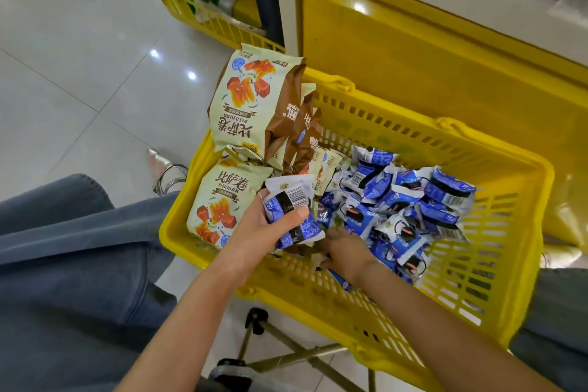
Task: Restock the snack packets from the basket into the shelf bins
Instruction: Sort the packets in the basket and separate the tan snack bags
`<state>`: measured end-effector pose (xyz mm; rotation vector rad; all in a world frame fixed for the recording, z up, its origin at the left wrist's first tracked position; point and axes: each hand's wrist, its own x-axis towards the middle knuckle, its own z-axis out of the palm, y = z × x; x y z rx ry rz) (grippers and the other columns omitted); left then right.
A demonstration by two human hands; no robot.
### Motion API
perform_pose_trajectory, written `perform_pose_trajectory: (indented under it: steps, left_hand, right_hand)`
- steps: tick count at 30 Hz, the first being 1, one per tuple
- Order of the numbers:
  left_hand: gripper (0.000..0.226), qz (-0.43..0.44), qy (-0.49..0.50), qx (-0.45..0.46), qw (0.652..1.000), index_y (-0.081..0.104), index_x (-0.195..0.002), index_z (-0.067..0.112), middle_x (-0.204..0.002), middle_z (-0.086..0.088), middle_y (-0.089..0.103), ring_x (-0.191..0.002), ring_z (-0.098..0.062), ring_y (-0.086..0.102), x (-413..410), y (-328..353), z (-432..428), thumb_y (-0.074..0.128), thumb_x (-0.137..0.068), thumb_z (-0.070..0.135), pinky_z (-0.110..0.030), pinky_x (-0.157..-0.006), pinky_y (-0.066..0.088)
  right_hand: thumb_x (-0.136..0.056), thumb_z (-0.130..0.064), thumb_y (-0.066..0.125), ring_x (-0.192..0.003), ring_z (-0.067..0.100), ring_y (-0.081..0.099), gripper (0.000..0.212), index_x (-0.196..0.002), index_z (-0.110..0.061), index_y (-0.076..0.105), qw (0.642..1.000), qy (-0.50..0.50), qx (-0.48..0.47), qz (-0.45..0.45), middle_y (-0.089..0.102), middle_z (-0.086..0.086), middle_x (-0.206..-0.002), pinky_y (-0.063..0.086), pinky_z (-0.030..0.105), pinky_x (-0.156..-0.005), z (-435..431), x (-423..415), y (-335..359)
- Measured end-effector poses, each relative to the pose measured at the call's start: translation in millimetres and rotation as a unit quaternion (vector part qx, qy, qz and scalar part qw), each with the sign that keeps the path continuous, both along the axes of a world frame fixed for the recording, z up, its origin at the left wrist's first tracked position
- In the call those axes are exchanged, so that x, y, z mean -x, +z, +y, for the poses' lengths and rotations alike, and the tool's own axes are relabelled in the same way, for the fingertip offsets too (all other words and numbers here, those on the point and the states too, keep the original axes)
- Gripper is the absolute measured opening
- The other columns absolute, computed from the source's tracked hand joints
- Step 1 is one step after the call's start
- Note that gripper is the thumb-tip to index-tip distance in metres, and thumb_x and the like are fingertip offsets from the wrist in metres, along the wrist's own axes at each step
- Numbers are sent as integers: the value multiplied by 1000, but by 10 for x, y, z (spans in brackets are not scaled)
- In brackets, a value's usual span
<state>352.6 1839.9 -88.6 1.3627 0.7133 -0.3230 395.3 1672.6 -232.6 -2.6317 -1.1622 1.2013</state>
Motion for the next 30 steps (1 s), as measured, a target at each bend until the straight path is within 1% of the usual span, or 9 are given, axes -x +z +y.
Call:
perform_pose_trajectory:
  steps: [4,9,12,15,18,22,25,27,30]
  left_hand:
    - [61,-1,-6,1,1000,53,-121,27,-109,5,69,-95,-9,68,16,8,-32,69,-65,42,-22,-80,54]
    - [35,-12,-7,-46,999,50,-113,31,-108,10,66,-94,-3,65,63,-24,-118,66,-83,25,-18,-80,52]
    - [28,-31,-9,-92,995,46,-99,33,-102,18,60,-88,9,59,83,-36,-177,66,-85,21,-5,-64,48]
    - [26,-13,-32,-67,997,44,-104,33,-109,12,61,-92,4,61,95,-46,-234,63,-87,29,-9,-70,49]
    - [47,13,-36,2,999,42,-125,24,-119,-2,63,-98,-13,66,109,5,-305,55,-86,48,-31,-84,53]
    - [91,15,-88,44,995,37,-136,26,-121,2,63,-107,-15,62,155,113,-320,64,-62,72,-42,-96,47]
    - [97,17,-118,7,993,31,-138,28,-131,6,55,-113,-12,58,165,146,-290,77,-58,55,-33,-90,48]
    - [79,-2,-102,-15,995,40,-130,29,-124,4,61,-104,-8,63,143,141,-267,81,-63,38,-23,-79,50]
    - [69,-13,-51,-37,998,41,-131,24,-117,1,66,-102,-14,65,90,122,-222,76,-72,24,-36,-94,48]
  right_hand:
    - [-92,-39,53,-112,21,46,39,-124,-17,51,989,-59,-129,-36,50,3,-118,37,31,-89,-216,19,250]
    - [-92,-47,49,-85,14,45,36,-108,-14,51,959,-179,-219,-22,46,-6,-92,29,24,-65,-440,-92,804]
    - [-83,-54,52,-76,26,54,50,-101,-8,52,910,-297,-286,46,60,11,-87,40,28,-63,-524,-139,1165]
    - [-85,-41,58,-87,21,63,48,-103,3,49,840,-391,-347,146,64,16,-96,52,26,-76,-491,-122,1421]
    - [-93,-21,55,-68,9,68,22,-81,-3,51,792,-422,-370,240,65,3,-67,53,16,-65,-396,-78,1562]
    - [-92,-17,56,-60,6,66,13,-86,-6,54,756,-456,-367,293,61,9,-79,56,17,-63,-266,-22,1644]
    - [-90,-14,59,-59,8,65,16,-99,-3,51,761,-447,-375,284,61,13,-80,58,21,-65,-198,-43,1653]
    - [-91,-16,58,-65,9,65,21,-104,-1,52,765,-439,-385,272,63,13,-86,57,22,-70,-159,-73,1630]
    - [-98,-26,45,-75,2,63,22,-108,-9,55,751,-467,-399,243,63,-3,-90,53,14,-70,-132,-141,1522]
